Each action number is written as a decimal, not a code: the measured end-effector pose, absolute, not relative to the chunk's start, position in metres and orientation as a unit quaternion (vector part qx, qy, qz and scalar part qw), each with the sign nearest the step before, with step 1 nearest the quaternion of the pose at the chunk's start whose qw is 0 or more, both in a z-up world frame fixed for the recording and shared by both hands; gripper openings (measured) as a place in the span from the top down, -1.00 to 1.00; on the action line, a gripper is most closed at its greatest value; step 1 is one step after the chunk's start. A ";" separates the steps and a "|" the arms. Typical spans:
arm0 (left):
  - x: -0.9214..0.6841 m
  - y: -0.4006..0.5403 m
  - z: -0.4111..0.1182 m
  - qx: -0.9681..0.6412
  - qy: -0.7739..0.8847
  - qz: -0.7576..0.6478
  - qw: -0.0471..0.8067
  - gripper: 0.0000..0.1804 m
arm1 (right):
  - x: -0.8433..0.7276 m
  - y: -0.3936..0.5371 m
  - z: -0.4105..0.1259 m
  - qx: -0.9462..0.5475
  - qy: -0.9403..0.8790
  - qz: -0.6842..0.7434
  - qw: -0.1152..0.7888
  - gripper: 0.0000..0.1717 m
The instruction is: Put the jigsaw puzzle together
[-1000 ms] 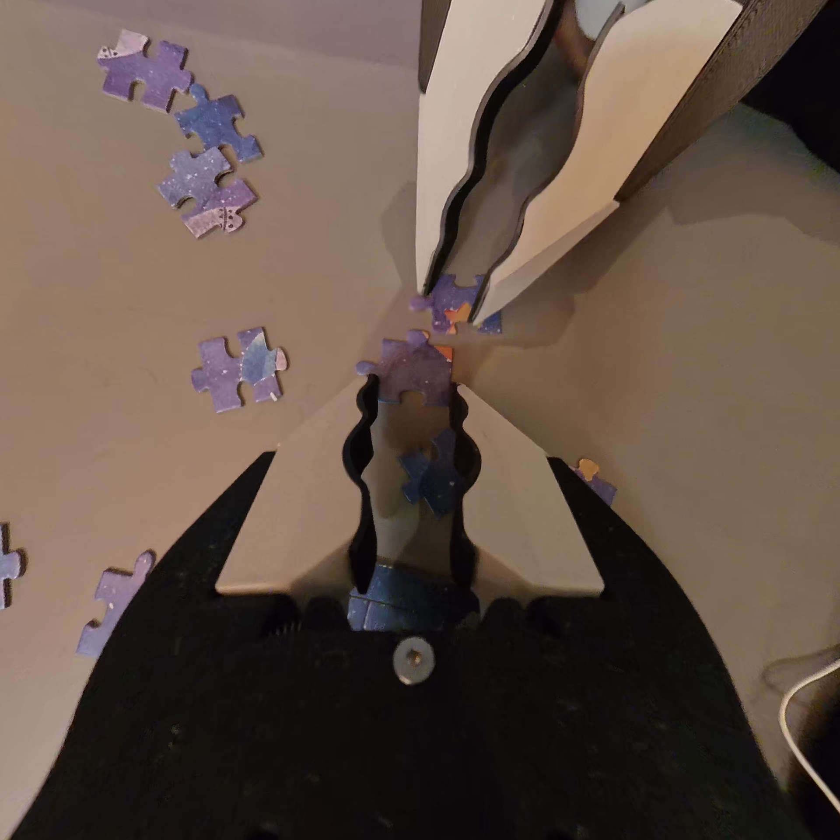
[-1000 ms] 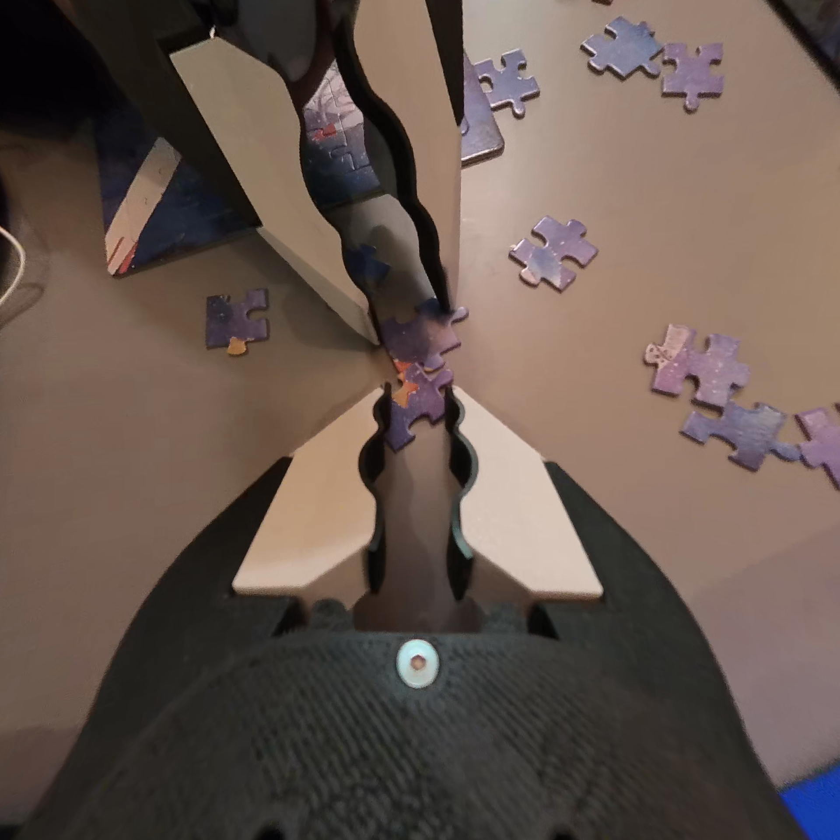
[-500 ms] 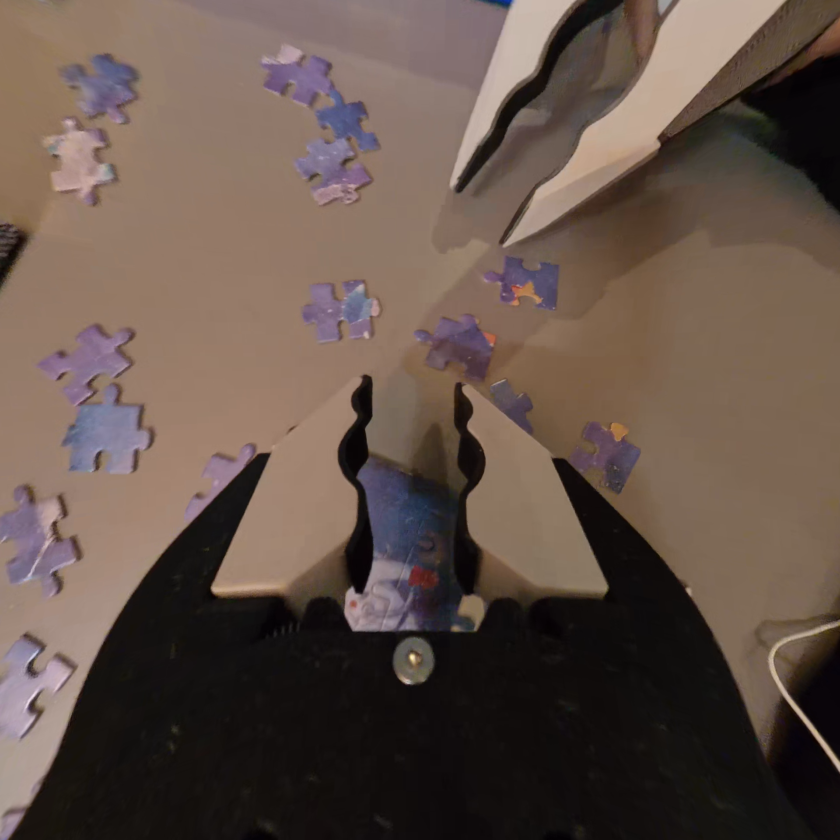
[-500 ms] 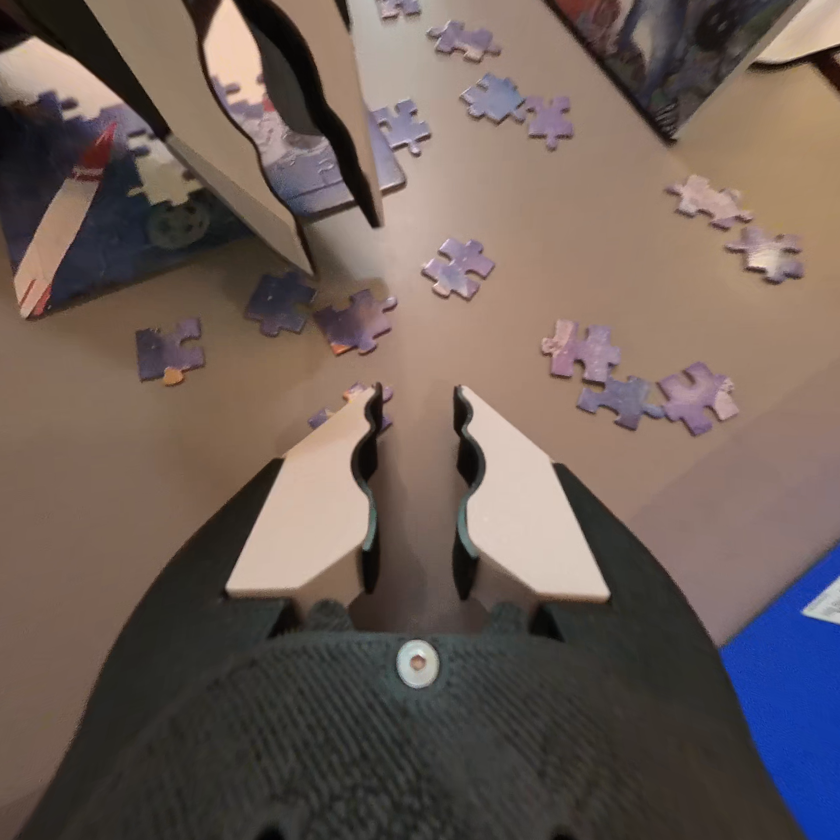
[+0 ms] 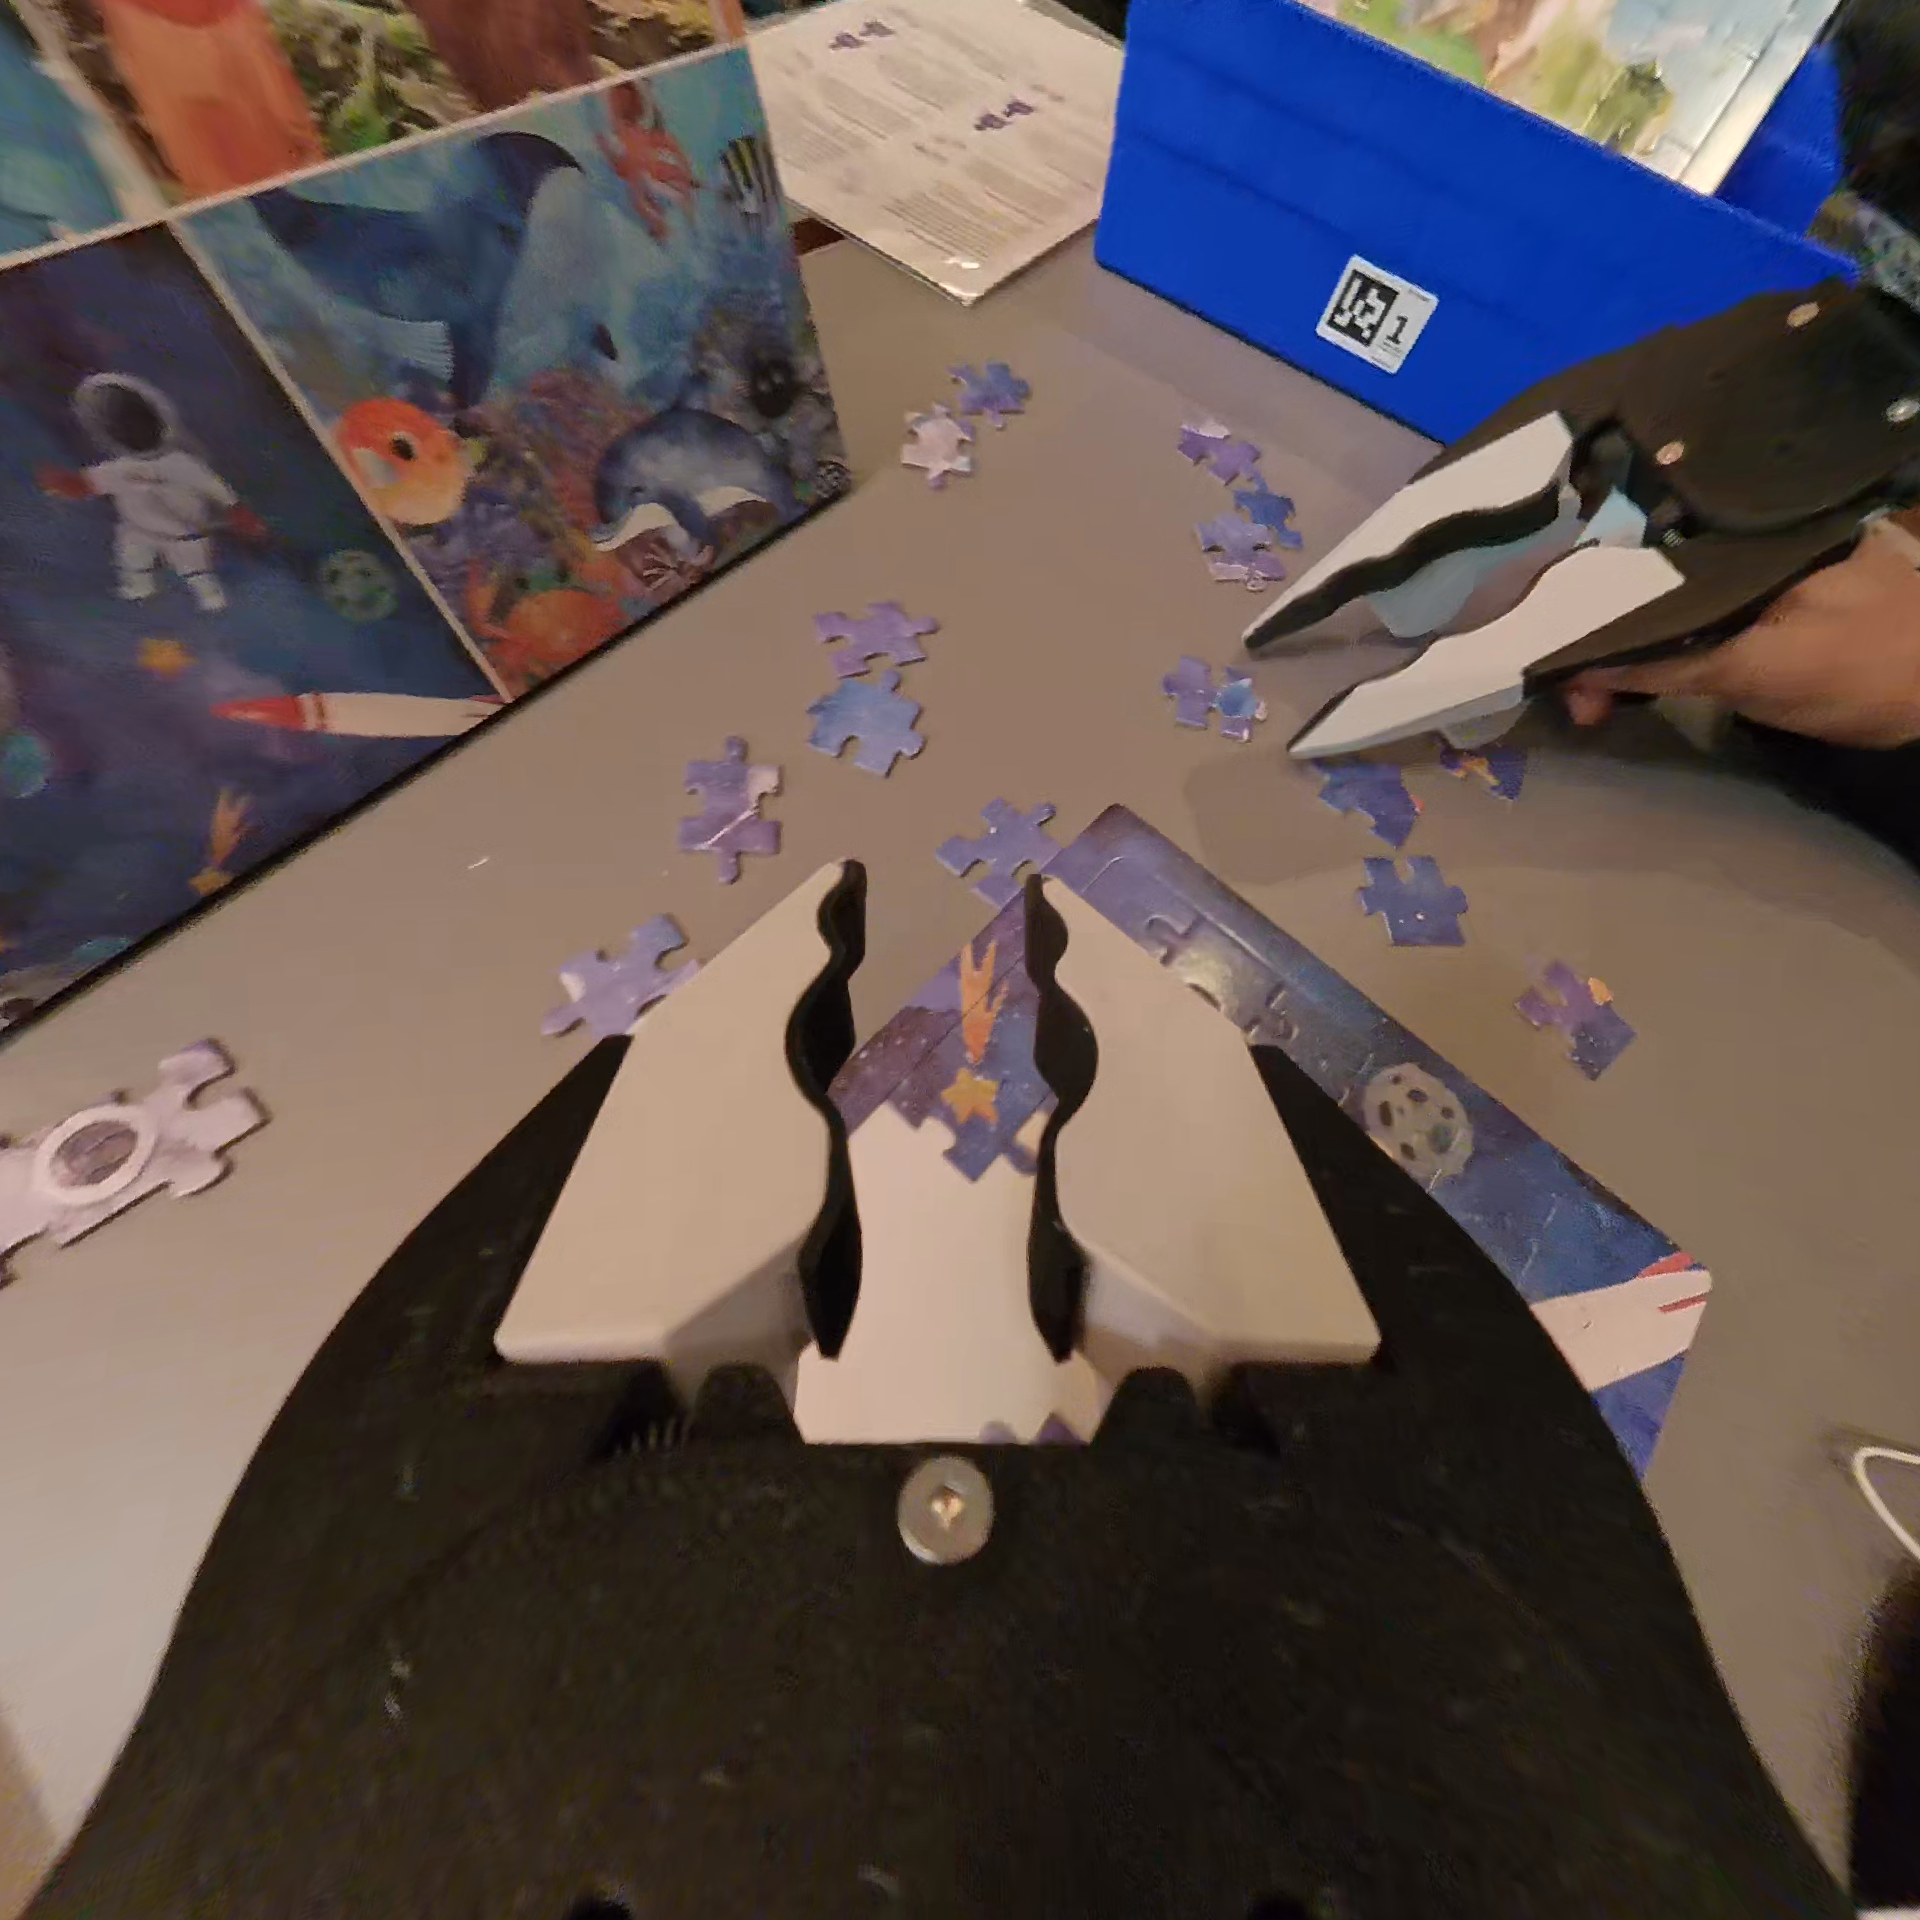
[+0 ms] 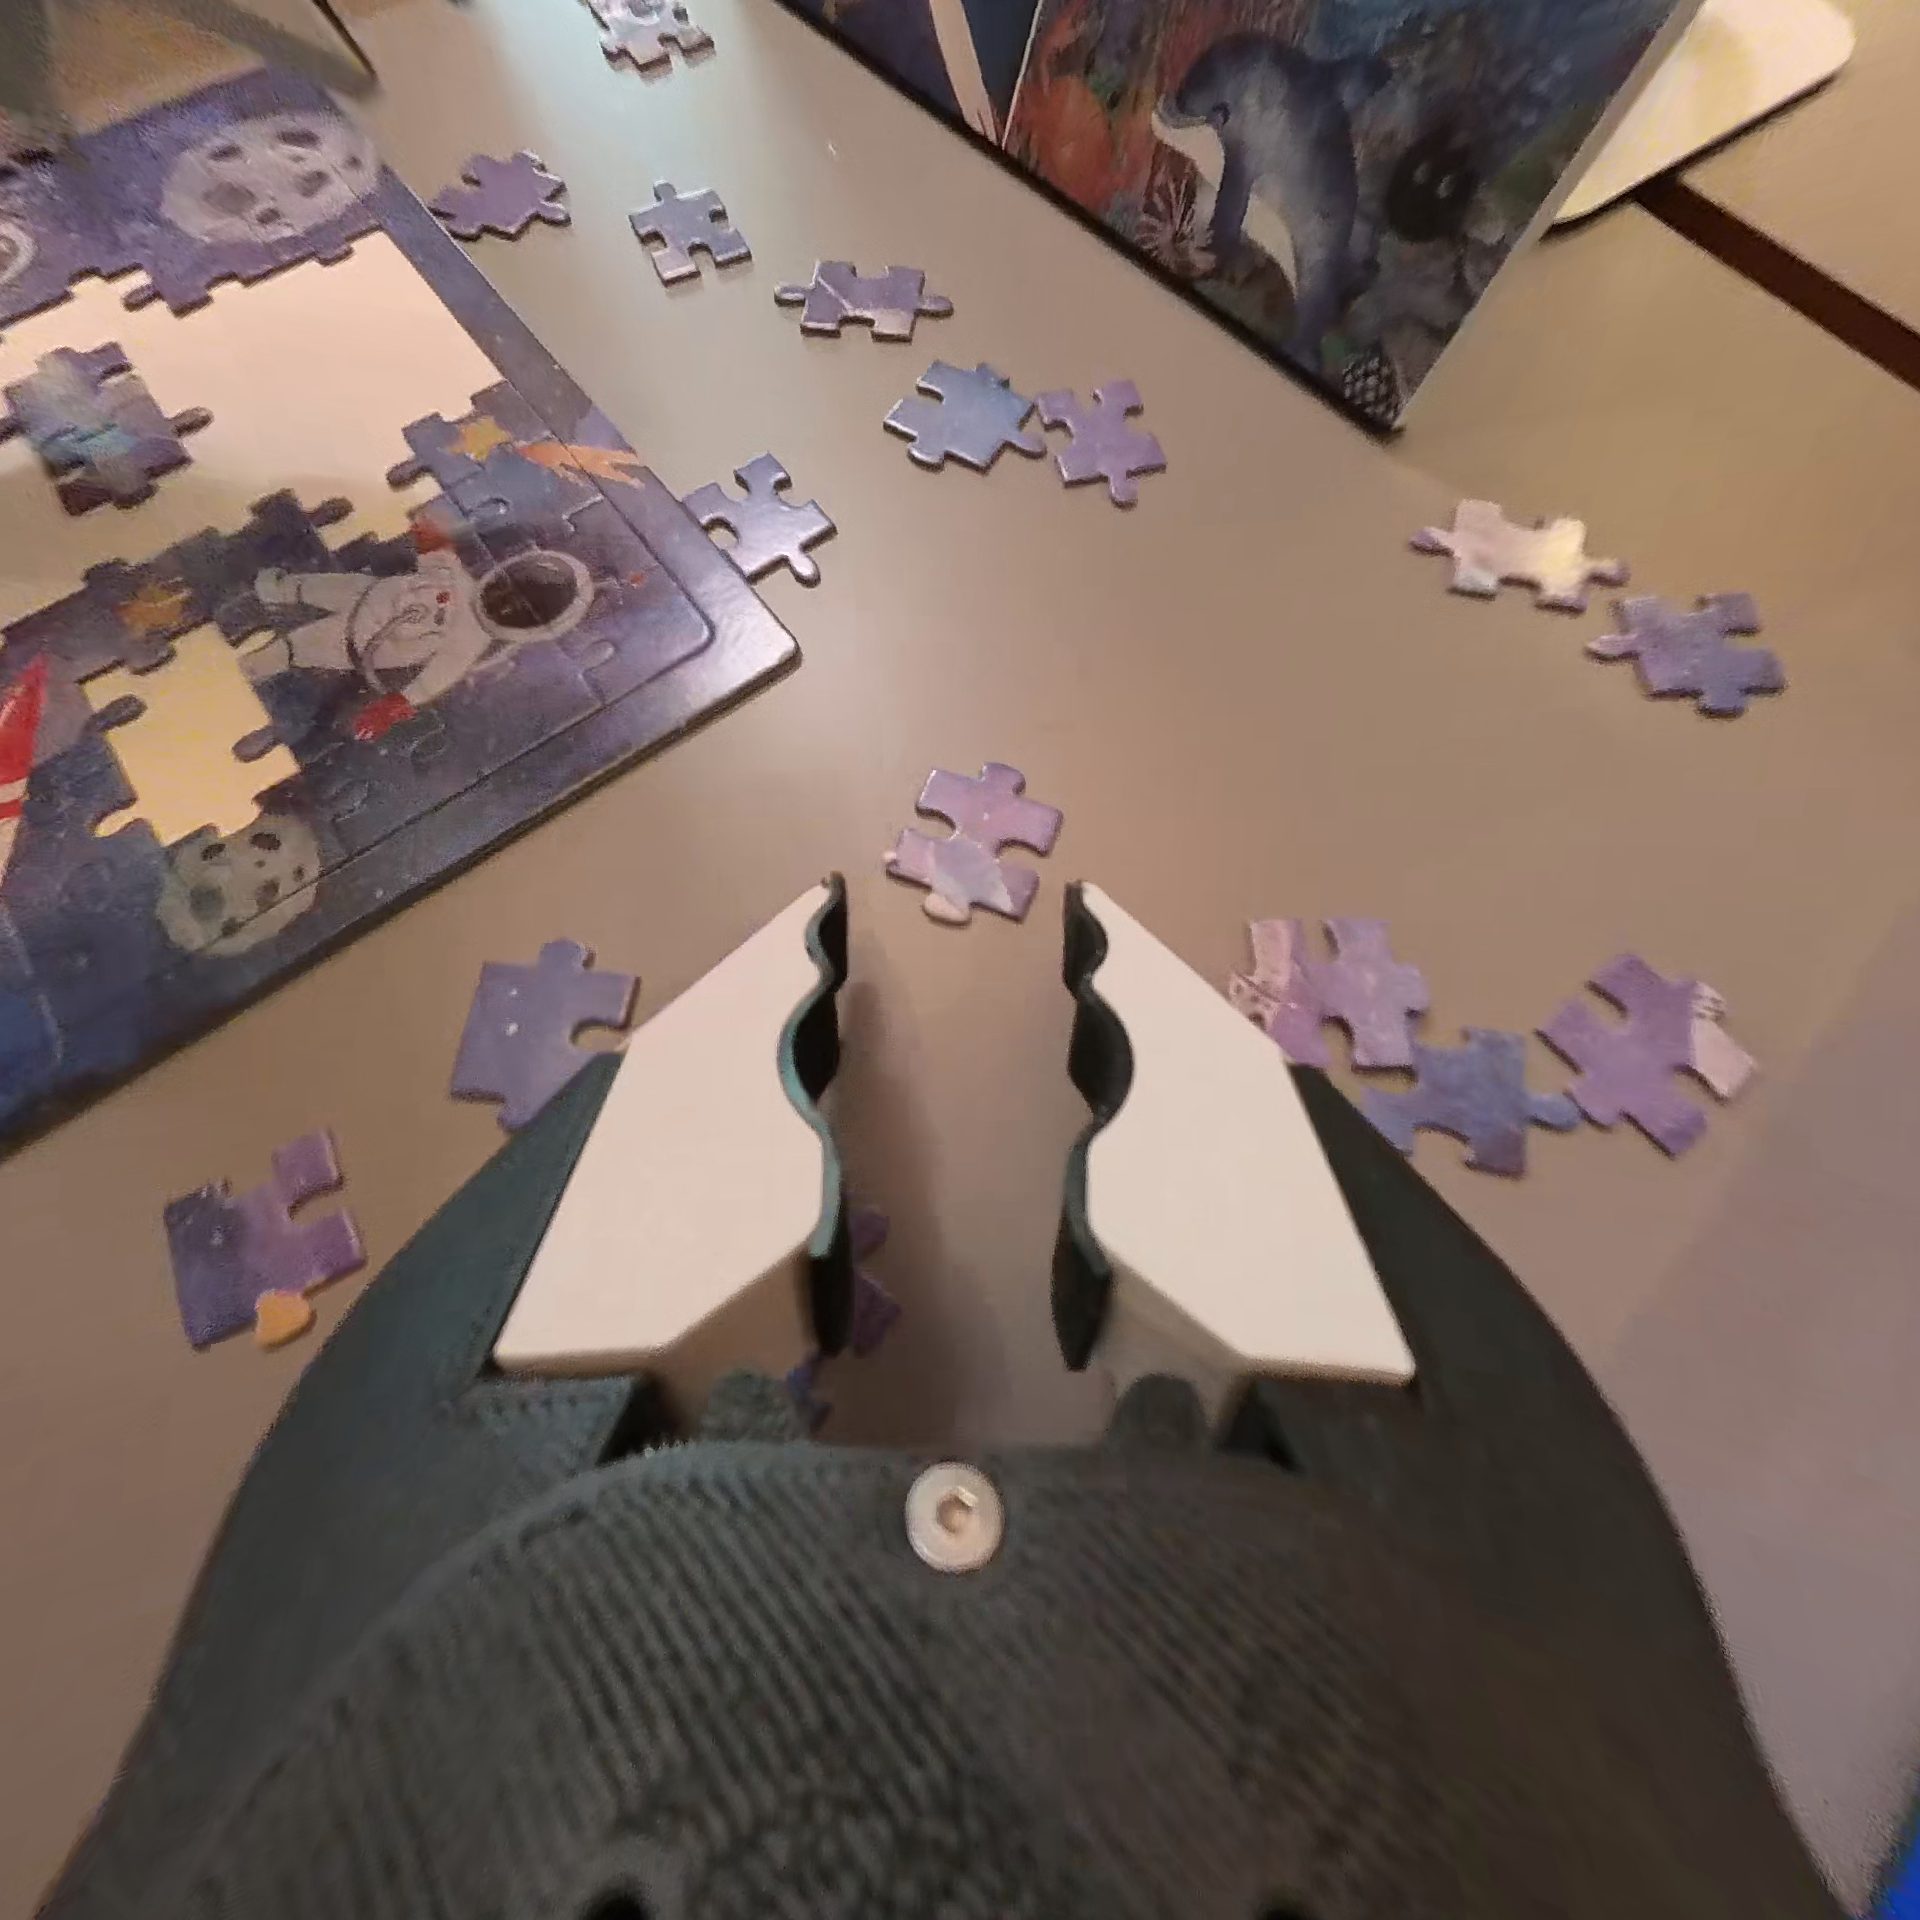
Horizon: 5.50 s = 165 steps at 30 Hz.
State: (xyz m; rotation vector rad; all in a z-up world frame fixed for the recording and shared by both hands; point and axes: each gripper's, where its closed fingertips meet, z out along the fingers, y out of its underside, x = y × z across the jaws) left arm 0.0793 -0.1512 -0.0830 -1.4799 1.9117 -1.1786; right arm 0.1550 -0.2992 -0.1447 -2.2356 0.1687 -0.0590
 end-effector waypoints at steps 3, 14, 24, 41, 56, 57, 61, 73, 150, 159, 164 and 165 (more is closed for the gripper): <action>0.071 -0.135 -0.083 -0.535 0.688 -0.428 0.238 0.69 | 0.152 -0.291 -0.156 -0.908 0.082 -0.014 0.411 0.48; 0.058 -0.097 -0.065 -0.528 0.631 -0.502 0.268 0.74 | 0.164 -0.286 -0.157 -0.911 0.109 -0.050 0.396 0.65; 0.053 -0.109 -0.052 -0.504 0.602 -0.576 0.226 0.68 | 0.135 -0.263 -0.112 -0.870 0.055 -0.035 0.490 0.86; 0.053 -0.118 -0.057 -0.498 0.607 -0.581 0.214 0.68 | 0.172 -0.298 -0.157 -0.903 0.126 -0.058 0.406 0.55; 0.053 -0.117 -0.056 -0.499 0.604 -0.583 0.215 0.68 | 0.198 -0.304 -0.149 -0.889 0.159 -0.140 0.406 0.71; 0.053 -0.117 -0.056 -0.500 0.603 -0.583 0.216 0.68 | 0.195 -0.301 -0.148 -0.889 0.154 -0.135 0.409 0.69; 0.053 -0.116 -0.056 -0.500 0.602 -0.583 0.217 0.69 | 0.185 -0.292 -0.151 -0.892 0.156 -0.101 0.412 0.58; 0.054 -0.118 -0.057 -0.500 0.603 -0.583 0.215 0.69 | 0.184 -0.290 -0.157 -0.896 0.163 -0.069 0.406 0.76; 0.055 -0.098 -0.055 -0.525 0.576 -0.575 0.251 0.72 | 0.185 -0.302 -0.153 -0.898 0.122 -0.097 0.412 0.69; 0.055 -0.091 -0.050 -0.530 0.558 -0.584 0.261 0.77 | 0.184 -0.300 -0.155 -0.901 0.119 -0.094 0.407 0.64; 0.055 -0.092 -0.050 -0.529 0.558 -0.585 0.258 0.77 | 0.184 -0.298 -0.155 -0.901 0.118 -0.092 0.407 0.63; 0.055 -0.092 -0.050 -0.529 0.558 -0.585 0.258 0.77 | 0.184 -0.298 -0.155 -0.901 0.118 -0.091 0.407 0.64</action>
